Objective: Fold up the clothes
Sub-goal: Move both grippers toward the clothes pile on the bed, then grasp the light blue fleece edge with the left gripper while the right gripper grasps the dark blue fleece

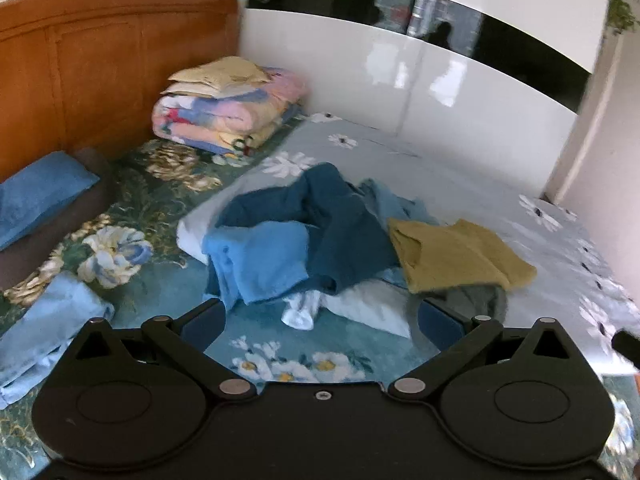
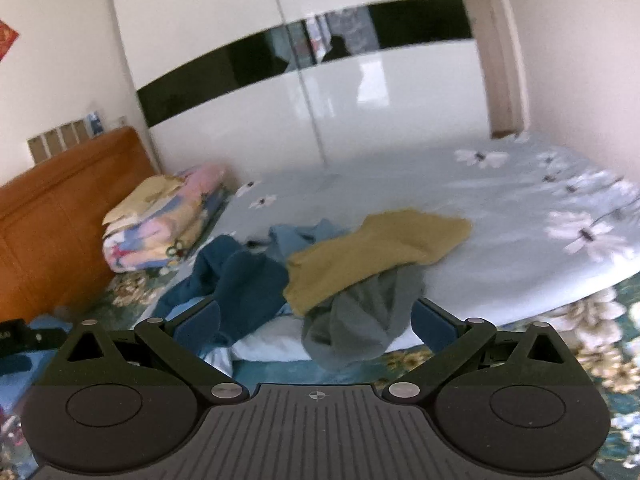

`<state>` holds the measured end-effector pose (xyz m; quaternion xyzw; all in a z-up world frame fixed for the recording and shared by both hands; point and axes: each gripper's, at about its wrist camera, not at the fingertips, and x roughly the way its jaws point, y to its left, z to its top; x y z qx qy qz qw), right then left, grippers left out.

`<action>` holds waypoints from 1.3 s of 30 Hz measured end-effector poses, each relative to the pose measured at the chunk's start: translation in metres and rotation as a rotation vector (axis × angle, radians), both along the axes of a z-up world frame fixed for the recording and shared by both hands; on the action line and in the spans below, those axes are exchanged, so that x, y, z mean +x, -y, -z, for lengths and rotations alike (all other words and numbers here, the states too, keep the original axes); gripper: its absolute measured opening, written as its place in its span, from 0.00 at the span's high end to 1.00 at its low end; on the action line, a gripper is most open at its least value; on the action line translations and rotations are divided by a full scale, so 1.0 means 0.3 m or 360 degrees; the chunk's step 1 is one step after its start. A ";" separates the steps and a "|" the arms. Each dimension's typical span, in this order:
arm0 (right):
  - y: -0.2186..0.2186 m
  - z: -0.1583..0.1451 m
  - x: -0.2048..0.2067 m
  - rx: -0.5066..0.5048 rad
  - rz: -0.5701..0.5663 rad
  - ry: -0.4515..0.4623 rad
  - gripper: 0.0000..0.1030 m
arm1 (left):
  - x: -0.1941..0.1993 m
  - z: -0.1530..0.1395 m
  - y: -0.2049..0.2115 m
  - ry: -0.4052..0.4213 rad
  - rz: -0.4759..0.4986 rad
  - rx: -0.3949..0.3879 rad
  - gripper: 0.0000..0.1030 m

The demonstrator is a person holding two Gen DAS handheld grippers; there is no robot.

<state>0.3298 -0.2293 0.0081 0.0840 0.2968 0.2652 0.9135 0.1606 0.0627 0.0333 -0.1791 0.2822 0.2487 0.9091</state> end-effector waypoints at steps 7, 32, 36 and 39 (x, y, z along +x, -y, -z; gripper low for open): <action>-0.123 0.080 0.070 0.0093 -0.0125 -0.0119 0.00 | 0.090 0.048 -0.063 -0.0057 -0.0193 -0.0029 0.02; -0.827 0.343 0.209 -0.0238 -0.0367 -0.0208 0.00 | 0.390 0.478 -0.698 -0.0282 -0.0150 0.0041 0.03; -0.927 0.428 0.251 -0.0351 -0.0348 -0.0288 0.03 | 0.432 0.543 -0.802 -0.0291 -0.0121 0.0007 0.05; -0.984 0.490 0.279 -0.0420 -0.0336 -0.0313 0.06 | 0.466 0.585 -0.870 -0.0273 -0.0086 -0.0049 0.10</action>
